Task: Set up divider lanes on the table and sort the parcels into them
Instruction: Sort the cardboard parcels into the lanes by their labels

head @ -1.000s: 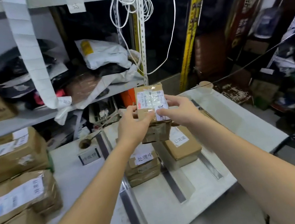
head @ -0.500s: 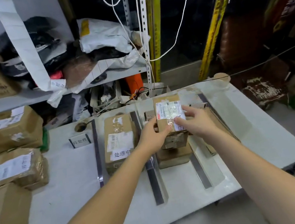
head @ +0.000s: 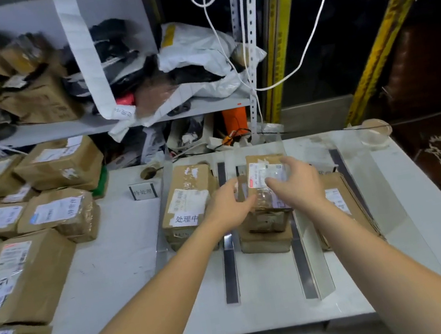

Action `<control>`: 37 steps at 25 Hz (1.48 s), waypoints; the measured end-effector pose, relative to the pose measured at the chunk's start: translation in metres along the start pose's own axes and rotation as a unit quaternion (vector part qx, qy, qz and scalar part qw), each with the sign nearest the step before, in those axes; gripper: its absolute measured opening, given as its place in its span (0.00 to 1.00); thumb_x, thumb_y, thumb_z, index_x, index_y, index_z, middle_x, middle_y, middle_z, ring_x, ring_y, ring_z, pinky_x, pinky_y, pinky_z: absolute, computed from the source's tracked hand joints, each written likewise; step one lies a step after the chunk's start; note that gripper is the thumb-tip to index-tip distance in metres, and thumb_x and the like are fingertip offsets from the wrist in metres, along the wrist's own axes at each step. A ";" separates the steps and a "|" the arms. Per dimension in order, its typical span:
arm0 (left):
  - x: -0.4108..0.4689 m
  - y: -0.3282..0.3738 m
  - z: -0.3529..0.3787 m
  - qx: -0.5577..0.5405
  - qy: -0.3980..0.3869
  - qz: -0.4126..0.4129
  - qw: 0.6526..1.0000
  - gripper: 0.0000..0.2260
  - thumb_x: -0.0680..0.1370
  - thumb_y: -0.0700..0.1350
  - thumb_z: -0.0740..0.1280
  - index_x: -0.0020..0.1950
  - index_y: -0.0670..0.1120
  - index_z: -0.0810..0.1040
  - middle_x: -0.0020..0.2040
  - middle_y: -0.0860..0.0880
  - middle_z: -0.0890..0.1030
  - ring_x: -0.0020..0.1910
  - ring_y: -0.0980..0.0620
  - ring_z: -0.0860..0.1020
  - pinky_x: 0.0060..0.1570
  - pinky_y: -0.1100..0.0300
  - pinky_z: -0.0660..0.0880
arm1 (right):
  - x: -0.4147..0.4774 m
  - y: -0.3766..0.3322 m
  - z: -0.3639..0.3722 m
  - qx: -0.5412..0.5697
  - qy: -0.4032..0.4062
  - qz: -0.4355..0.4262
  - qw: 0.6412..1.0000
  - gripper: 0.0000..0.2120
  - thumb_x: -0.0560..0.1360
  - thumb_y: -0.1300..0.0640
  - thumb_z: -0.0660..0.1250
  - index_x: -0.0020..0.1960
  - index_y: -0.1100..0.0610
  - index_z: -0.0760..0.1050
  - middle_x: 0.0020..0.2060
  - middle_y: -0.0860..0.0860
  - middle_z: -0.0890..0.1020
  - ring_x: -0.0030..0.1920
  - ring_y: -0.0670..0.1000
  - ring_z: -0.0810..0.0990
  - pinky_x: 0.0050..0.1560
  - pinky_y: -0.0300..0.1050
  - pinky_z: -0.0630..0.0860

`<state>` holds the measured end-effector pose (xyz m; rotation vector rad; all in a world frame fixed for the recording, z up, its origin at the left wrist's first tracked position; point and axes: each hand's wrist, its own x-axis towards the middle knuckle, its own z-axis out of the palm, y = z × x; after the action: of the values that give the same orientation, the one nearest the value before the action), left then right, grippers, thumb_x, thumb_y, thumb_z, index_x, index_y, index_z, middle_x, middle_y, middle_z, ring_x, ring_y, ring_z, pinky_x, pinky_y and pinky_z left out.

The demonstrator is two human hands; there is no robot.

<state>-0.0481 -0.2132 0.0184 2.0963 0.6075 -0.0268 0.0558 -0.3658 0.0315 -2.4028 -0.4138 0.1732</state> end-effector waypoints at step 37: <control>-0.112 -0.405 -0.447 0.205 0.174 -0.196 0.943 0.17 0.78 0.51 0.67 0.64 0.46 0.72 0.55 0.46 0.80 0.54 0.44 0.79 0.44 0.51 0.78 | -0.087 -0.394 0.399 -0.030 -0.267 -0.129 0.955 0.23 0.73 0.50 0.71 0.68 0.51 0.77 0.58 0.50 0.84 0.57 0.54 0.81 0.49 0.44 0.75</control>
<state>-0.4141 0.2777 -0.0133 2.3612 1.3251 -0.0097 -0.2166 0.1306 -0.0126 -2.3070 -0.9835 0.7072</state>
